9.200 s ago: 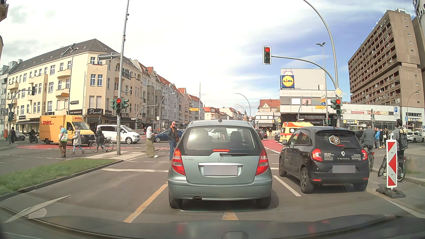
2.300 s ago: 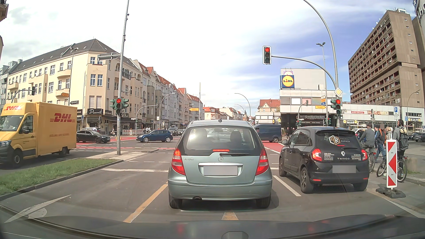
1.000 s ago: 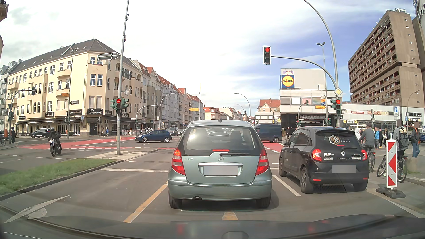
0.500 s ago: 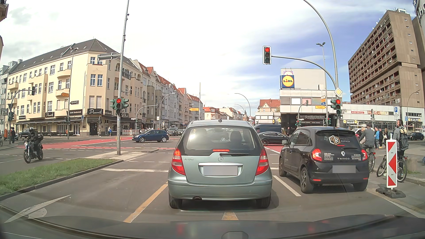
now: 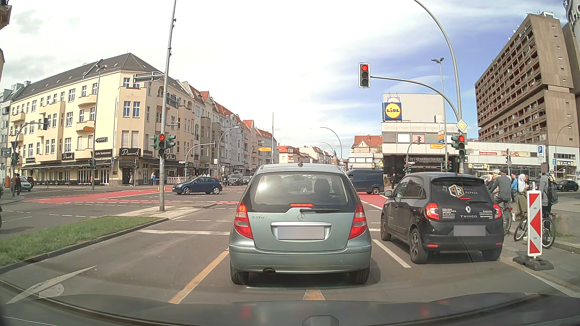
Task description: Follow the waypoints while adhering to traffic rules and regulations
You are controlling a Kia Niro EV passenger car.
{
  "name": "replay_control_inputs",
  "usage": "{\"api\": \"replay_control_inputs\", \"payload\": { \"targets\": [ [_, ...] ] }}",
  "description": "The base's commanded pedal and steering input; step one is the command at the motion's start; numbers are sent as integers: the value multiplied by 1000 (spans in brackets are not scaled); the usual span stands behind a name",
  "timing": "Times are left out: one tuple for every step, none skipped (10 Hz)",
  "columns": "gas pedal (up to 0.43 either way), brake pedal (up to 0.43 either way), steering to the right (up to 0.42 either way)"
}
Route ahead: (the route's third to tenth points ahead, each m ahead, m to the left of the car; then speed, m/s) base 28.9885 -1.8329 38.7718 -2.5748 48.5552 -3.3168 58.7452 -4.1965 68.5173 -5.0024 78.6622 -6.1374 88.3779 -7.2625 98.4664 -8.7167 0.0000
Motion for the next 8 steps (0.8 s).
{"api": "replay_control_inputs", "payload": {
  "targets": [
    [0, 396, -2],
    [0, 396, -3],
    [0, 396, -2],
    [0, 396, -2],
    [0, 396, -2],
    [0, 396, -2],
    [0, 396, -2],
    [0, 396, -3]
  ]
}}
